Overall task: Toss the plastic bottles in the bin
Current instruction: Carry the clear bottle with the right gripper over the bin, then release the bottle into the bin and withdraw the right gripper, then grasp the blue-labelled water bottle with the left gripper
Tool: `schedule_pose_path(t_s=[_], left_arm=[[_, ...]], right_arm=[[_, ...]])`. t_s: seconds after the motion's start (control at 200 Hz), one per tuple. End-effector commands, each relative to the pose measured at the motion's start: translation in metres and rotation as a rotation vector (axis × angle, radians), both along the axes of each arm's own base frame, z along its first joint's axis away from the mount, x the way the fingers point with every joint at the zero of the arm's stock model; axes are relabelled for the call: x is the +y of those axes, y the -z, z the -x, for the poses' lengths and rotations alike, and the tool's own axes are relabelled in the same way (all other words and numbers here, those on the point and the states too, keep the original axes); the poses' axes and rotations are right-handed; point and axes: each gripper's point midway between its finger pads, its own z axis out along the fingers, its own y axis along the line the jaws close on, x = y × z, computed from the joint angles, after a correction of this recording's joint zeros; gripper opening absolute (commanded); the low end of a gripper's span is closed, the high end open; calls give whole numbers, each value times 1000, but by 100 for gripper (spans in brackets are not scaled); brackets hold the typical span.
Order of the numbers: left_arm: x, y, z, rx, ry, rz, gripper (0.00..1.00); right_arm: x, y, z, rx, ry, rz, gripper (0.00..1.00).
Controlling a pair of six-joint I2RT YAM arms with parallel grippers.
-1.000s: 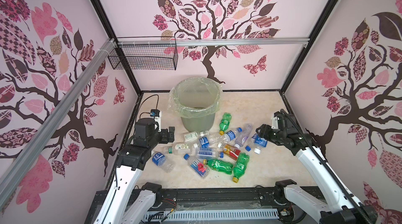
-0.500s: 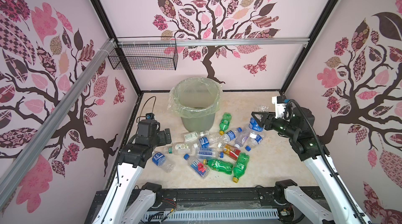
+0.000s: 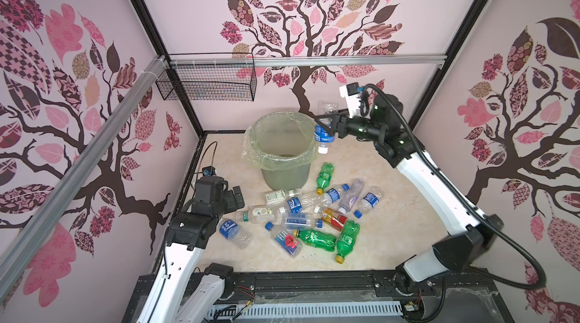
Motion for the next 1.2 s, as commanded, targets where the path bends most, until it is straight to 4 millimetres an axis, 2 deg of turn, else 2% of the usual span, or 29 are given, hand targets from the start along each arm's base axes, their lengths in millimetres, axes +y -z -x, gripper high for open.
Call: schedule_pose_path(t_s=[0.0, 0.065, 0.165, 0.255, 0.35, 0.465, 0.545, 0.675, 0.775, 1.001, 1.191], left_arm=[[3, -17, 8, -49, -34, 34, 98], [4, -17, 11, -42, -58, 56, 98], [0, -12, 12, -24, -60, 92, 98], [-1, -5, 11, -6, -69, 107, 98], [1, 1, 11, 19, -93, 105, 98], [0, 8, 16, 43, -119, 134, 98], [-3, 18, 18, 37, -147, 199, 98], [3, 53, 32, 166, -265, 225, 98], [9, 78, 44, 273, -361, 219, 98], [8, 122, 59, 345, -496, 299, 98], [-4, 169, 65, 387, -544, 403, 98]], right_arm=[[21, 32, -27, 91, 15, 97, 76], [22, 34, -28, 104, 15, 94, 80], [11, 24, -14, 48, 37, 69, 92], [-4, 13, 5, 18, 57, 82, 93], [-23, 14, 24, 14, 97, 118, 94], [-49, 30, 49, 23, 146, 146, 95], [-68, 48, 60, 54, 188, 159, 96], [-99, 78, 68, 134, 257, 151, 96], [-113, 98, 71, 185, 290, 141, 96], [-124, 128, 72, 241, 339, 178, 96], [-129, 132, 70, 243, 369, 176, 97]])
